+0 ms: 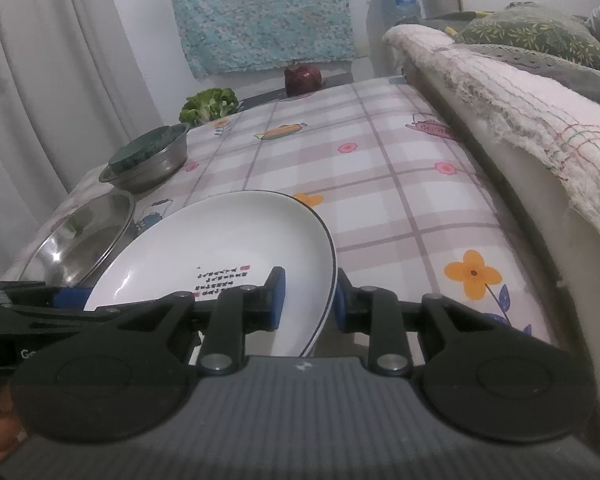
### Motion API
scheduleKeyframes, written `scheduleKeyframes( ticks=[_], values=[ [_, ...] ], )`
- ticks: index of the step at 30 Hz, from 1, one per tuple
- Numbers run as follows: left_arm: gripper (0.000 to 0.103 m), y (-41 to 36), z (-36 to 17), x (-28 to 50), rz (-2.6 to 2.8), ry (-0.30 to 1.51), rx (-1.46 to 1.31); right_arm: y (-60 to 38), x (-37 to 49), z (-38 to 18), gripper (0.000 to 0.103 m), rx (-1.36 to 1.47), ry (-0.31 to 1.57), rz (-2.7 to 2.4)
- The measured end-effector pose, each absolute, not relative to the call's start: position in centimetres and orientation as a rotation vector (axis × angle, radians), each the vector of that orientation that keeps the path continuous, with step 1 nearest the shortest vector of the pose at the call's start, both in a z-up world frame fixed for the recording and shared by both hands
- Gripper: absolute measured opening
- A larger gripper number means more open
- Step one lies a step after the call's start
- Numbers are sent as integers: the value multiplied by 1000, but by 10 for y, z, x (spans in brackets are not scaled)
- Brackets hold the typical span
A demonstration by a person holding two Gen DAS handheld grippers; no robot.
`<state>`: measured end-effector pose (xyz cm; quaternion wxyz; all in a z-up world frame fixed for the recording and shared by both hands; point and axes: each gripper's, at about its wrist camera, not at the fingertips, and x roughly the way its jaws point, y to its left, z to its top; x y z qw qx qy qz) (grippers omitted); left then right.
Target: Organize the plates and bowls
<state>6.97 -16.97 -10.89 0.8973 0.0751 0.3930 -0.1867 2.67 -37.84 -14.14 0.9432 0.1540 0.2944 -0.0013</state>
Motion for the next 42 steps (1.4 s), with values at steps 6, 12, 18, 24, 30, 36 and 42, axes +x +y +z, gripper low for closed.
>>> scheduleKeyframes(
  ticks=[6, 12, 18, 24, 30, 36, 42],
  values=[
    [61, -170, -108, 68, -381, 817, 155, -376, 23, -139, 25, 309, 591, -9],
    [60, -170, -107, 67, -378, 819, 158, -376, 21, -138, 25, 310, 587, -12],
    [60, -169, -106, 66, -378, 817, 157, -376, 21, -138, 25, 310, 587, -12],
    [60, -172, -104, 62, -380, 801, 182, -379, 21, -142, 24, 329, 603, -13],
    [60, -175, -106, 60, -379, 793, 219, -379, 21, -143, 24, 321, 610, -3],
    [61, -174, -108, 64, -388, 795, 211, -378, 18, -144, 25, 296, 603, 3],
    [61, -174, -108, 66, -388, 786, 205, -375, 16, -144, 28, 278, 599, 1]
  ],
)
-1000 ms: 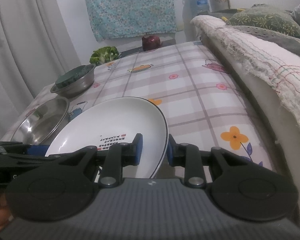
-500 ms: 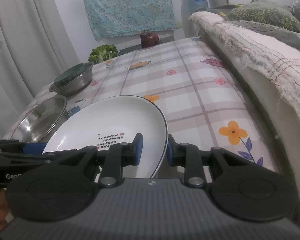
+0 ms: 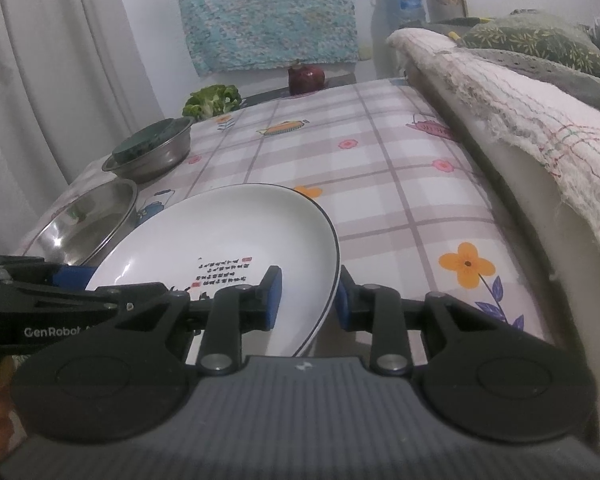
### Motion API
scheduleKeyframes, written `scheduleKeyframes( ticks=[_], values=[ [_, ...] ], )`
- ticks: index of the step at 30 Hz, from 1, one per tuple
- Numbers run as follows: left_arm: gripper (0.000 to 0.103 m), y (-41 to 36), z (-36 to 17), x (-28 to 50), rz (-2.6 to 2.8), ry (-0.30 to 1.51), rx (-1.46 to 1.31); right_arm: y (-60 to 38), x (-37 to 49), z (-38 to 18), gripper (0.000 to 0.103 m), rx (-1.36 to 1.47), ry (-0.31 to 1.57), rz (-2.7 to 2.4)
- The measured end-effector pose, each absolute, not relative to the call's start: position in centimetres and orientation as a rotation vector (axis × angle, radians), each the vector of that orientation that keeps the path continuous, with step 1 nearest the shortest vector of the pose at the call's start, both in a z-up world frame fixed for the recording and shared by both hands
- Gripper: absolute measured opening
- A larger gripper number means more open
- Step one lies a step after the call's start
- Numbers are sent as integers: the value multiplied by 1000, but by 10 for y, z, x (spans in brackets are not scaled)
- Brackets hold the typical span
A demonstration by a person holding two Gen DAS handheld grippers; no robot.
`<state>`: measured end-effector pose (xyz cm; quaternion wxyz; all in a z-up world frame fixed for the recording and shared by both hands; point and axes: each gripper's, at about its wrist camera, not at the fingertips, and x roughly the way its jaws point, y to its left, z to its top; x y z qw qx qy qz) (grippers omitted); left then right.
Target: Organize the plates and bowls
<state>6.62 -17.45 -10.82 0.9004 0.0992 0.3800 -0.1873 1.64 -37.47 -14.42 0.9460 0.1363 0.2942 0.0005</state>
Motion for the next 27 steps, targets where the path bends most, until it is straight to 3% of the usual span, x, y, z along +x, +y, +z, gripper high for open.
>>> scheduleKeyframes(
  ticks=[27],
  values=[
    [59, -169, -94, 61, -381, 776, 164, -372, 14, -132, 28, 288, 579, -15]
  ],
)
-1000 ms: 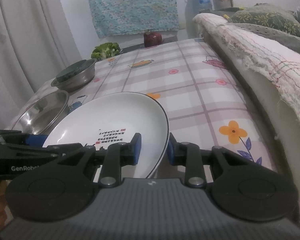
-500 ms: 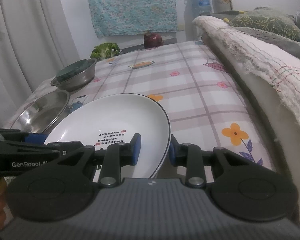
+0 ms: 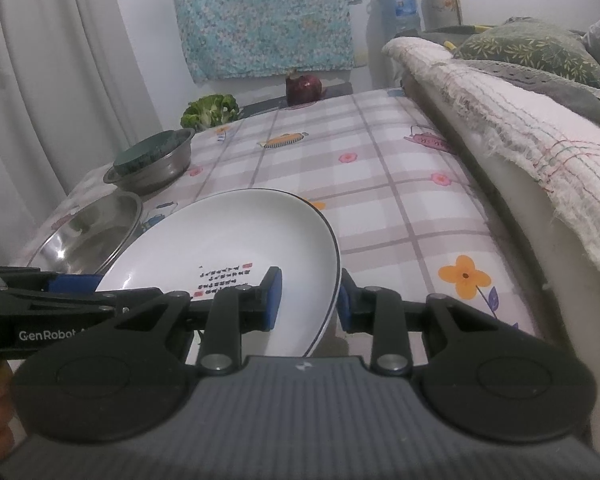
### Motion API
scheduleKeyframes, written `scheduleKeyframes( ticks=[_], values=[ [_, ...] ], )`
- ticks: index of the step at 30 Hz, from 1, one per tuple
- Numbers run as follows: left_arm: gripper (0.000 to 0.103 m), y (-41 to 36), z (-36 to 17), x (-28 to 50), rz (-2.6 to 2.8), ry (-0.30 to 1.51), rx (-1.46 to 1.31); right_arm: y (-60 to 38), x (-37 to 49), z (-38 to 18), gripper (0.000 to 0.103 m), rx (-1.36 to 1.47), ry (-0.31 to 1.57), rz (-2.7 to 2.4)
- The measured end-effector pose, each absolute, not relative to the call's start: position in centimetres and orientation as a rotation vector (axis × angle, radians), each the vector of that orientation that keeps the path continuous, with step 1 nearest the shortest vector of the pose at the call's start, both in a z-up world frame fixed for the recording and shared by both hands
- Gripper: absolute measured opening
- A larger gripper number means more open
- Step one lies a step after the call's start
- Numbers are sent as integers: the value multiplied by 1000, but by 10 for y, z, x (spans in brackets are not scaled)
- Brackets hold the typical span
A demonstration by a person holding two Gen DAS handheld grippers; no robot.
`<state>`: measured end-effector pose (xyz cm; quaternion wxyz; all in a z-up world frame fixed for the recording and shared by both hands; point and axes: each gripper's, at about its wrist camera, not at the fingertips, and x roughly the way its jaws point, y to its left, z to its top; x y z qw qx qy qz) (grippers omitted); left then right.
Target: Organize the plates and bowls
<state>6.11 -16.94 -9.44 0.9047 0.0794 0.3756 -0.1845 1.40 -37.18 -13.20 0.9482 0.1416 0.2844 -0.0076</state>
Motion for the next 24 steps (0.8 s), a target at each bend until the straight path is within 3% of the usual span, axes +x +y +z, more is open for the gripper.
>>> scheduleKeyframes(
  ticks=[19, 24],
  values=[
    [59, -169, -97, 57, -384, 769, 190, -373, 15, -141, 28, 311, 607, -13],
    [55, -170, -99, 58, -379, 775, 201, -380, 14, -143, 26, 356, 609, 3]
  ],
)
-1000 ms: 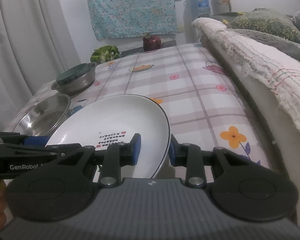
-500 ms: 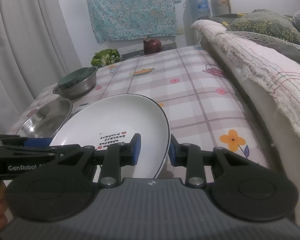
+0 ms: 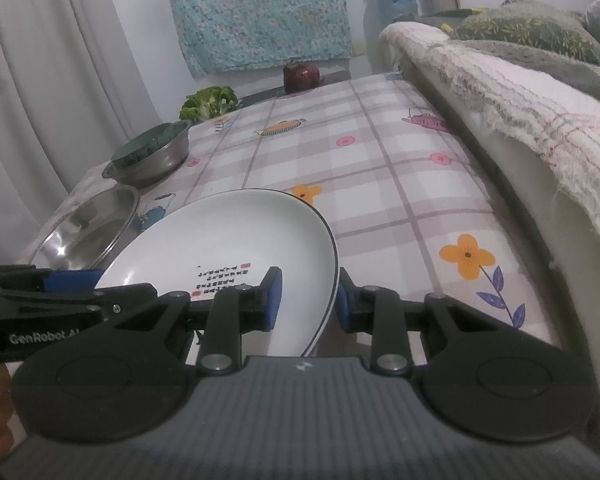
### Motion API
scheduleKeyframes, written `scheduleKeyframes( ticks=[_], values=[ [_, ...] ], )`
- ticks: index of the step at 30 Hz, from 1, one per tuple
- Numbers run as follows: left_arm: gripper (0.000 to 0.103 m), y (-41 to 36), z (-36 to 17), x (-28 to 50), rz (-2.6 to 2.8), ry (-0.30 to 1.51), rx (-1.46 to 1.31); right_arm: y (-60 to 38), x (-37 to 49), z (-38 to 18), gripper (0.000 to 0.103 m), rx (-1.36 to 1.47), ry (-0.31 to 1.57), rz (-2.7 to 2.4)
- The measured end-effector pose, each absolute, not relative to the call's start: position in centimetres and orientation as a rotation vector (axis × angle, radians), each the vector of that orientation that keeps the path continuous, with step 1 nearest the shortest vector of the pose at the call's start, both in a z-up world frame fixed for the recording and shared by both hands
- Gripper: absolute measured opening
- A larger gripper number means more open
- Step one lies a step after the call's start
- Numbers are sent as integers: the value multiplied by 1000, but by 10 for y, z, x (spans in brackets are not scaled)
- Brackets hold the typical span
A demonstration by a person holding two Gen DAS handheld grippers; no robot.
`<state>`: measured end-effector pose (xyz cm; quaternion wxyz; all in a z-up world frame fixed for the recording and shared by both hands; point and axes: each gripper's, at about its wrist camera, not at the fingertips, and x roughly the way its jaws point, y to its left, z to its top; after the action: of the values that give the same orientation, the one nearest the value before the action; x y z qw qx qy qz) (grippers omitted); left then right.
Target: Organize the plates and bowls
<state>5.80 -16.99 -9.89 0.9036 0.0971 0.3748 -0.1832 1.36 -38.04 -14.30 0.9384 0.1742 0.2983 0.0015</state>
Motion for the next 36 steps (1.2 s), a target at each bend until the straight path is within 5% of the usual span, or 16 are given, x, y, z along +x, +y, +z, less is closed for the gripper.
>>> scheduleKeyframes(
  ticks=[15, 36],
  values=[
    [41, -159, -104, 66, -384, 863, 122, -397, 7, -147, 26, 483, 608, 51],
    [44, -161, -104, 62, -379, 858, 122, -380, 10, -145, 26, 352, 586, 4]
  ],
)
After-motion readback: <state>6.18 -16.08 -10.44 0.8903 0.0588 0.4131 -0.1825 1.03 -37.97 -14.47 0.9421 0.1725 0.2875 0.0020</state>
